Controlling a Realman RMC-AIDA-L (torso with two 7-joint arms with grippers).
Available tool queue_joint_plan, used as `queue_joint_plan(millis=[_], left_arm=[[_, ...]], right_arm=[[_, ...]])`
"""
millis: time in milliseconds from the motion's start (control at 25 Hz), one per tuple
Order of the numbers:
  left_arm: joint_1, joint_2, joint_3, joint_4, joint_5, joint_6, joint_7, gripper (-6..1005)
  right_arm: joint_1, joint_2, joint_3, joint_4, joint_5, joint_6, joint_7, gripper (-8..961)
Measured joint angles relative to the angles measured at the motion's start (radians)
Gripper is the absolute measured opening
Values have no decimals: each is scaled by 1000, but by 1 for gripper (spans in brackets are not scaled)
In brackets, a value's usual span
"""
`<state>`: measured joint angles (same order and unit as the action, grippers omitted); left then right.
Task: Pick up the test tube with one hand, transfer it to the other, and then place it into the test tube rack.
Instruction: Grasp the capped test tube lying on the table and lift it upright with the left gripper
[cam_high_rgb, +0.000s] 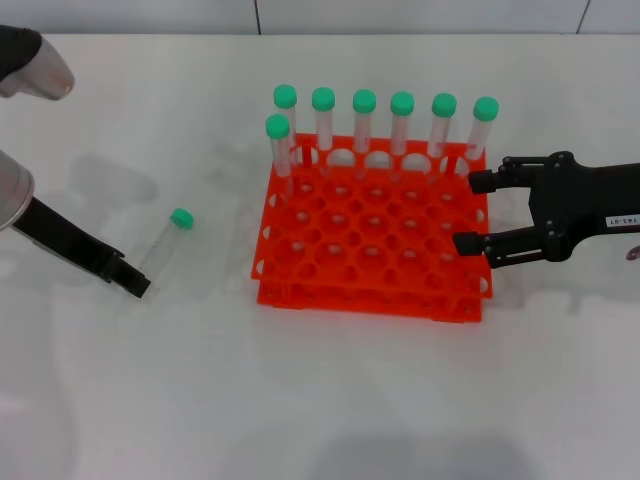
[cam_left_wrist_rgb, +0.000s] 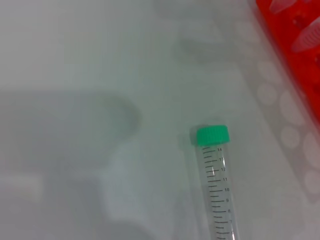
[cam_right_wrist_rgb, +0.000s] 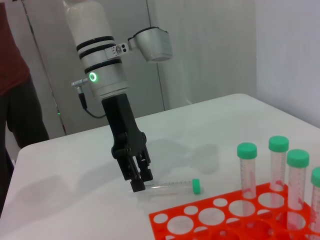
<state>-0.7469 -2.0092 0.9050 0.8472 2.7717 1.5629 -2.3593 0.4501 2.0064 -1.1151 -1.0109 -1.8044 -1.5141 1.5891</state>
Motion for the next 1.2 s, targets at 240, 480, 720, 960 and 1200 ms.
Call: queue_joint_plan(millis=[240, 480, 720, 960, 1200], left_arm=[[-12, 0, 0, -32, 1, -11, 0, 488], [-12, 0, 0, -35, 8, -22, 0, 486], [-12, 0, 0, -36, 9, -27, 1, 367], [-12, 0, 0, -37, 9, -36, 3, 348], [-12, 0, 0, -37, 9, -39, 5, 341]], right_arm=[[-1, 0, 0, 0, 0, 2, 0, 838], [-1, 0, 0, 0, 0, 6, 0, 837], [-1, 0, 0, 0, 1, 8, 0, 836], [-1, 0, 0, 0, 1, 9, 0, 836], [0, 0, 0, 0, 1, 10, 0, 835]])
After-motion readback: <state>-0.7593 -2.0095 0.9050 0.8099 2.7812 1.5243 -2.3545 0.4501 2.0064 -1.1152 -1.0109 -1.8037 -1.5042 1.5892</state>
